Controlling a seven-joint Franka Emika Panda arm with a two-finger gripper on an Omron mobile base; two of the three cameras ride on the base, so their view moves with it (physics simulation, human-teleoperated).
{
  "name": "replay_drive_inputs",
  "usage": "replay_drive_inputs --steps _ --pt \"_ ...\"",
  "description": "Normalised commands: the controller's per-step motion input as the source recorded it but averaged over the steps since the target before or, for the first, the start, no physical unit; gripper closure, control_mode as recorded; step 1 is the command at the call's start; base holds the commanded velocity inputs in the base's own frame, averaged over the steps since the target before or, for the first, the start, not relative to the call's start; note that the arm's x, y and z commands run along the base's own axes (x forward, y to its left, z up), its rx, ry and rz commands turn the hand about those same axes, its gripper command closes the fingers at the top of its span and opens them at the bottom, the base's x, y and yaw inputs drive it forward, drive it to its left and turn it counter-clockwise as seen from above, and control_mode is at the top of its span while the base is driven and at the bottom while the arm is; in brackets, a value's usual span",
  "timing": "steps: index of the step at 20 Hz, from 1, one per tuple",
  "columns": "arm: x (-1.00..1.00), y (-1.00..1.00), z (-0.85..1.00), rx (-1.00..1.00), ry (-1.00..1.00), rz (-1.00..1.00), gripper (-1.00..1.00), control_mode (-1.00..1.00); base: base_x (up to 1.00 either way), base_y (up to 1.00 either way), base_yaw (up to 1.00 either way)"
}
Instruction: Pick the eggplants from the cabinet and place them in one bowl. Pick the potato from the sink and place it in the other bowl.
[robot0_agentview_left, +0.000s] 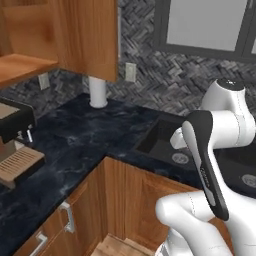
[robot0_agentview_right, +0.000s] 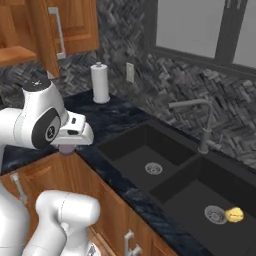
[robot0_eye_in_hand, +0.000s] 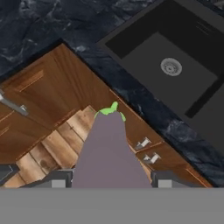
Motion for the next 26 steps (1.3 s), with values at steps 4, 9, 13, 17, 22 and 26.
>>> replay_drive_inputs --steps 4,9,13,17,22,26 --pt "0.0 0.0 0.0 0.0 0.0 0.0 1.0 1.0 -0.34 -0.26 -0.45" --pt "0.0 0.0 0.0 0.0 0.0 0.0 1.0 1.0 -0.43 -0.24 -0.49" --pt "0.0 0.0 0.0 0.0 0.0 0.0 1.0 1.0 -0.25 -0.32 -0.53" --pt "0.0 0.0 0.0 0.0 0.0 0.0 1.0 1.0 -0.38 -0.1 -0.43" --pt "0.0 0.0 0.0 0.0 0.0 0.0 1.0 1.0 -0.05 -0.38 -0.28" --pt "0.0 0.0 0.0 0.0 0.0 0.0 1.0 1.0 0.07 -0.82 -0.05"
